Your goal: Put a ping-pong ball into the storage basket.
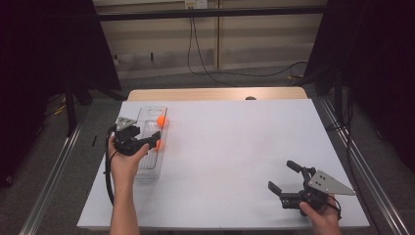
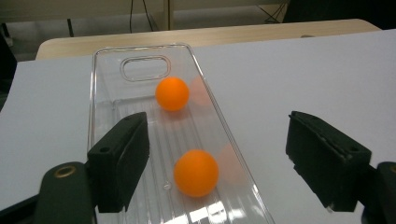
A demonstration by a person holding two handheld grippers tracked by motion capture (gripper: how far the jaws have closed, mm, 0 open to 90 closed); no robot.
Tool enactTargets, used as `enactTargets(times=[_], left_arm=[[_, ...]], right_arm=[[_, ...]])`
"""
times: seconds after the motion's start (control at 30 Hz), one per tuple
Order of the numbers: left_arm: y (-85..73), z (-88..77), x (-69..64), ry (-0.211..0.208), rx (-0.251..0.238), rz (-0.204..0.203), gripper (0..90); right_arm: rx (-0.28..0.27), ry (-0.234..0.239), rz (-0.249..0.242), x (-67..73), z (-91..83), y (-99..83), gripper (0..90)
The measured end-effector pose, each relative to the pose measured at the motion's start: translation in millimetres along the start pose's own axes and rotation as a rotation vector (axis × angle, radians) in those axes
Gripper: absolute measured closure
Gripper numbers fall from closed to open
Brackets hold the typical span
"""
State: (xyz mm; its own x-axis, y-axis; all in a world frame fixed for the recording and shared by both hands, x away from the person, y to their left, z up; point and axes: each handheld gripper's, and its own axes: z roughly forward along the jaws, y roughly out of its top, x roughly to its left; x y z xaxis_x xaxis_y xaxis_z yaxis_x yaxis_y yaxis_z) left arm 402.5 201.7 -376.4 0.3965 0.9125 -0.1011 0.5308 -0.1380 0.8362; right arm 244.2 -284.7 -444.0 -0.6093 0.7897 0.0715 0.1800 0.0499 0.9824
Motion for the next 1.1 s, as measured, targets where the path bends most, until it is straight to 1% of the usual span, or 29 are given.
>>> enactTargets(times=[0.03,0.07,0.1,0.17,0.2,0.27,0.33,0.4,0.5,0.6,0.73,0.87,0.93,1.0,1.03,1.1], left_arm=[[-0.8,-0.3,-0.7,0.005,0.003,0.007,21.0],[-1.8,-0.8,-1.5,0.000,0.001,-0.002,20.5],[-2.8,-1.5,-1.9,-0.008,-0.001,0.000,20.5],[-4.7,-3.7,-3.5,-0.006,-0.007,0.007,20.3],[-5.6,-4.9,-3.6,-0.014,-0.012,0.014,19.8],[-7.7,-7.2,-4.3,-0.031,-0.020,0.000,19.0],[-9.6,-9.8,-4.9,-0.039,-0.031,0.004,17.5],[-12.4,-11.5,-5.5,-0.050,-0.045,-0.007,17.2],[-16.3,-13.5,-6.4,-0.057,-0.055,0.005,14.8],[-19.2,-15.5,-7.9,-0.067,-0.064,0.003,14.4],[-22.4,-18.2,-11.1,-0.082,-0.071,0.026,13.5],[-27.3,-20.9,-13.0,-0.077,-0.087,0.030,13.0],[-29.8,-22.3,-14.3,-0.081,-0.095,0.025,12.4],[-32.3,-23.1,-15.7,-0.083,-0.099,0.032,12.3],[-33.6,-23.1,-16.7,-0.088,-0.102,0.027,12.2],[-35.9,-23.4,-18.4,-0.087,-0.106,0.035,12.0]], right_arm=[[-0.001,0.000,0.003,0.2,0.2,0.1,4.2],[-0.002,0.001,0.005,0.6,0.4,0.2,4.2],[-0.001,0.001,0.003,0.5,0.4,0.1,4.2],[-0.002,0.002,0.005,0.6,0.4,0.2,4.2],[-0.004,0.003,0.004,0.6,0.3,0.3,4.2],[-0.005,0.004,0.002,0.5,0.4,0.4,4.2],[-0.005,0.005,0.003,0.8,1.0,0.2,4.2],[-0.003,0.006,0.003,1.0,1.6,0.3,4.2],[-0.004,0.009,-0.002,1.6,2.5,0.5,4.2],[-0.003,0.008,-0.003,1.6,2.8,0.5,4.2],[-0.003,0.007,-0.004,1.1,3.0,0.5,4.2],[-0.003,0.007,-0.004,1.5,3.1,0.4,4.2],[-0.003,0.006,-0.002,1.4,2.8,0.5,4.2],[-0.004,0.005,0.000,1.2,2.7,0.5,4.3],[-0.004,0.005,0.000,1.1,2.7,0.5,4.2],[-0.004,0.004,-0.001,1.0,2.8,0.5,4.3]])
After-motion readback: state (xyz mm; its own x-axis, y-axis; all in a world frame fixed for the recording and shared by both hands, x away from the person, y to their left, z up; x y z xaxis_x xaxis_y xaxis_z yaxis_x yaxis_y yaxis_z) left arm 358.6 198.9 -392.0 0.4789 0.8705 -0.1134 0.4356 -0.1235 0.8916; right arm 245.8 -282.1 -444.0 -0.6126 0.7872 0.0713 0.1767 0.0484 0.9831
